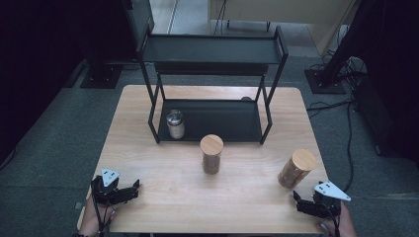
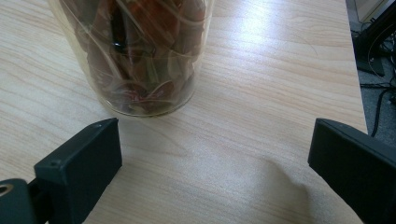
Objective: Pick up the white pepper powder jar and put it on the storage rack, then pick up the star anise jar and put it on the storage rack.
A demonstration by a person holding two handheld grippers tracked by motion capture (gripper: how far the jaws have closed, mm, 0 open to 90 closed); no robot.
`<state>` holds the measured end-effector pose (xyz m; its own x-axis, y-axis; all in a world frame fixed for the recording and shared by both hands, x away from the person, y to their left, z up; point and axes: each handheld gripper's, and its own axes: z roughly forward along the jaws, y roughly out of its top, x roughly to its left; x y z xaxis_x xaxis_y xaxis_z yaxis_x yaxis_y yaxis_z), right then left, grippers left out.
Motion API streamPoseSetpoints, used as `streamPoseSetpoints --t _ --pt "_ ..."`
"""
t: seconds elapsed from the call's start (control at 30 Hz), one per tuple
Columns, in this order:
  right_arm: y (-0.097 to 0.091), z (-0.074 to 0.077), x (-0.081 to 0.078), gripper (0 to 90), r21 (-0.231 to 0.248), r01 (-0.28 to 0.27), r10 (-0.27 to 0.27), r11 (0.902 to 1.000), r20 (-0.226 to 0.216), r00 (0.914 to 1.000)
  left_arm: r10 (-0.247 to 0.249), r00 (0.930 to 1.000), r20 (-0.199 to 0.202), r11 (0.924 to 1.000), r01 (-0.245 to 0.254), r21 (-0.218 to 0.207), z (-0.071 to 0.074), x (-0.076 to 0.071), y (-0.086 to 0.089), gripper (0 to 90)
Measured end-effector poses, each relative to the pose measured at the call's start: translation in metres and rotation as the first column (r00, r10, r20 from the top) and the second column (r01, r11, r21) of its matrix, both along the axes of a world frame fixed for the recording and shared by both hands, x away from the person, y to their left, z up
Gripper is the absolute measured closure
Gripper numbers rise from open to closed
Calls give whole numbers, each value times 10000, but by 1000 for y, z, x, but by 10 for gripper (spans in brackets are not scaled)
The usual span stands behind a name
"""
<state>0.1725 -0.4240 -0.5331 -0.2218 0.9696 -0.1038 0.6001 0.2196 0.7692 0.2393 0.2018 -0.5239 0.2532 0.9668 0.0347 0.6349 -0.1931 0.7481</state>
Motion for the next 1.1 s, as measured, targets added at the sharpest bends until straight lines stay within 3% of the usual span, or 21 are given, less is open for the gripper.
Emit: streamPoseSetpoints --t 0.33,0.6,0.7,0.8,1.1 --pt "3 3 -4 12 -93 -228 231 9997 372 9990 -205 9997 -113 9998 206 76 0 1 -1 4" --pt "1 8 -1 12 -168 199 -199 9997 -13 9998 -351 9992 -178 9993 353 124 -1 1 -2 4" --pt "0 13 -2 13 232 421 -419 9988 -67 9991 -428 9989 -193 9989 432 186 -1 1 -4 5" --pt "0 17 -4 14 314 478 -474 9984 -144 9988 -469 9987 -211 9987 473 199 -1 1 -4 4" --pt "18 29 -10 15 415 100 -94 9991 -140 9999 -501 9985 -201 9986 505 170 -1 1 -4 5"
